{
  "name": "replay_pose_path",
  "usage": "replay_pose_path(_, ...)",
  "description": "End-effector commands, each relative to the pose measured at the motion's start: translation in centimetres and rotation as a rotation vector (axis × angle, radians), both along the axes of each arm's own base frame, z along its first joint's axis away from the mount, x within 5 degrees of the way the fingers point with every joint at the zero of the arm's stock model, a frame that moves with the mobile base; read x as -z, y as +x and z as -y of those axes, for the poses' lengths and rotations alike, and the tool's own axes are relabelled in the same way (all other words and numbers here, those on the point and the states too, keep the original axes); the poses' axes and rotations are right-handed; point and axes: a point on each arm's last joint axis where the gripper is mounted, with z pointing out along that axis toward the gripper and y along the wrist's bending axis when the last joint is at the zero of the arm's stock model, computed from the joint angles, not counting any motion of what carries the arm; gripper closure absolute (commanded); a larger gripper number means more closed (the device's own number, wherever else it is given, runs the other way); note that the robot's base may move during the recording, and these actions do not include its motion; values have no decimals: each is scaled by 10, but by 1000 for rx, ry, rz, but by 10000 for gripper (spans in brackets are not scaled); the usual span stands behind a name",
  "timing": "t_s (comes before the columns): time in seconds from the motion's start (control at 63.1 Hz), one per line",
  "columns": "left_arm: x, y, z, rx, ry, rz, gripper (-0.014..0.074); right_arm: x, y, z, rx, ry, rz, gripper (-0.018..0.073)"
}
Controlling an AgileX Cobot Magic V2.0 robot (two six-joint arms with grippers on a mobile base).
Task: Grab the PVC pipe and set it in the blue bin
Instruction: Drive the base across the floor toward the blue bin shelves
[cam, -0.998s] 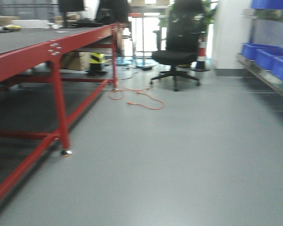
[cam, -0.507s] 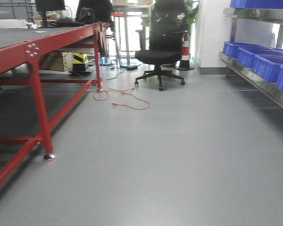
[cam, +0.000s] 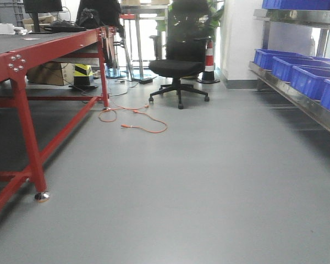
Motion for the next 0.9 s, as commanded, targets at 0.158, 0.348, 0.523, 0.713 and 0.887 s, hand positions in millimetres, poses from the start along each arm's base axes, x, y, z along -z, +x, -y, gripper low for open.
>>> replay_pose_path(0.158,-2,0,0,0,1,28,707,-2,0,1,7,-10,24,727)
replay_pose_path(0.348,-2,0,0,0,1,28,707,-2,0,1,7,-10,24,727)
replay_pose_path(0.523,-2,0,0,0,1,28,707,-2,0,1,7,-10,24,727)
replay_pose_path(0.713,-2,0,0,0,1,28,707,-2,0,1,7,-10,24,727)
replay_pose_path(0.887,-2,0,0,0,1,28,707,-2,0,1,7,-10,24,727)
